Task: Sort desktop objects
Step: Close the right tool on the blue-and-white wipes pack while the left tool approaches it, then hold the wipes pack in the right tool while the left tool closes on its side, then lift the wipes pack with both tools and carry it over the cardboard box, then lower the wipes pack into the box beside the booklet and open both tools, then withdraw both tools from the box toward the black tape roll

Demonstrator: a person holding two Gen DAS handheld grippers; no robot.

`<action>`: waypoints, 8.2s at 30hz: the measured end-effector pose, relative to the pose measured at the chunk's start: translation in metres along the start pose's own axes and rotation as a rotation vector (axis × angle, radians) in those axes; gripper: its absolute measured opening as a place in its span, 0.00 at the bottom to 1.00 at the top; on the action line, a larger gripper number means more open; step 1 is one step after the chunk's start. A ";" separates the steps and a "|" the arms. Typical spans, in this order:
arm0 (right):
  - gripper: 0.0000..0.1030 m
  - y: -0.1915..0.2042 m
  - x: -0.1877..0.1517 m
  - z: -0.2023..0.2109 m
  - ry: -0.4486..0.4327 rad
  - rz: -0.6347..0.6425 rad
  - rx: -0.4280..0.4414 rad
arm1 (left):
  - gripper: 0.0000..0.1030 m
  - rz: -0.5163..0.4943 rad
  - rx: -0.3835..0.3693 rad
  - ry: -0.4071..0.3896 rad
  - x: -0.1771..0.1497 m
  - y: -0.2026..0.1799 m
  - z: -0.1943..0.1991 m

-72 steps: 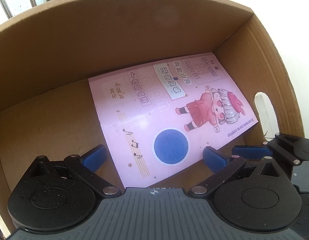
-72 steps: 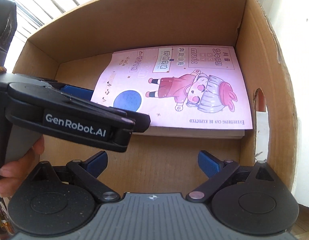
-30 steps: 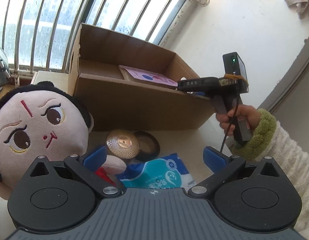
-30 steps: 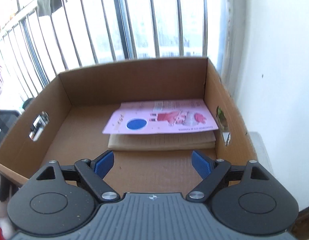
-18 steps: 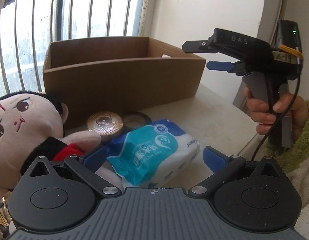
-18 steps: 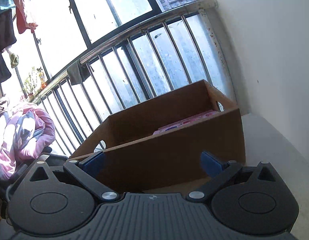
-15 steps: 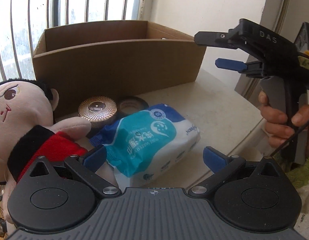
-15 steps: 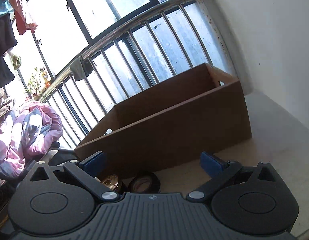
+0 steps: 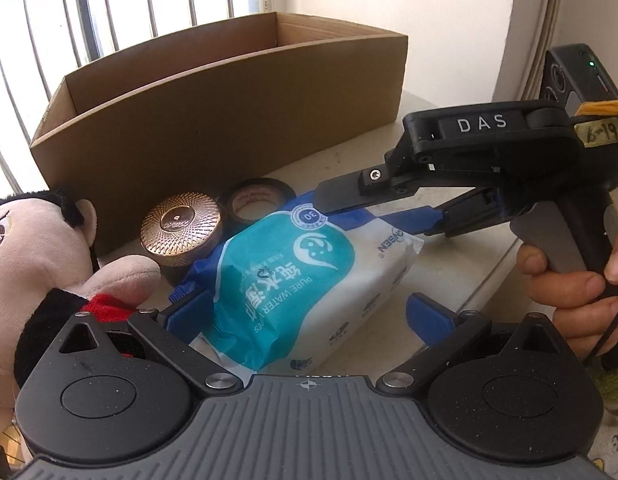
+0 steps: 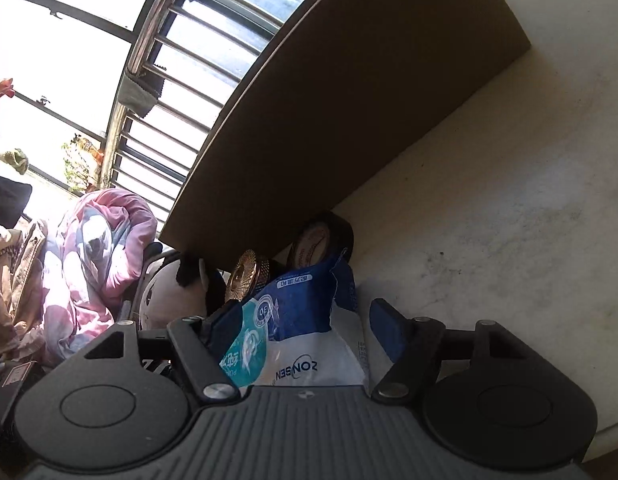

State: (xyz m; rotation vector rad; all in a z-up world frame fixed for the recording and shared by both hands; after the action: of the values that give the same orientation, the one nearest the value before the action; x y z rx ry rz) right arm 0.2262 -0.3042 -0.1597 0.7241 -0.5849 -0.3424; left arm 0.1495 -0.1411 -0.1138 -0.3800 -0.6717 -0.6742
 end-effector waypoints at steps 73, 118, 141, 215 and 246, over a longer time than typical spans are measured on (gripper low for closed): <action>0.83 -0.027 0.007 0.050 -0.024 0.065 -0.085 | 0.97 0.182 -0.270 -0.132 0.003 -0.004 -0.031; 0.75 0.093 0.131 0.115 -0.294 0.309 -0.118 | 0.76 -0.005 -0.180 -0.378 0.132 -0.009 0.051; 0.75 0.038 0.236 0.007 -0.043 0.344 -0.395 | 0.74 0.264 -0.284 -0.044 0.217 0.077 -0.094; 0.92 0.063 0.079 0.127 -0.318 0.330 -0.191 | 1.00 0.154 -0.166 -0.289 0.117 0.047 0.085; 0.44 0.059 0.042 -0.049 -0.015 0.675 -0.441 | 0.89 -0.083 0.068 -0.190 0.045 0.034 -0.002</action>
State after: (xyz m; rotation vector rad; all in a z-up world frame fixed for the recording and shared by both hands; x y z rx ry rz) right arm 0.2943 -0.2577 -0.1319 0.0767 -0.7018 0.1529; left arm 0.2001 -0.1374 -0.0890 -0.3569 -0.8925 -0.6976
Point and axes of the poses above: each gripper's, at about its wrist camera, not at the fingertips, and z roughly against the way its jaws point, y to its left, x to its top, the point moved 6 cm from there along -z, roughly the way its jaws point, and after that the axes turned 11 degrees about -x, right-handed, at the moved point
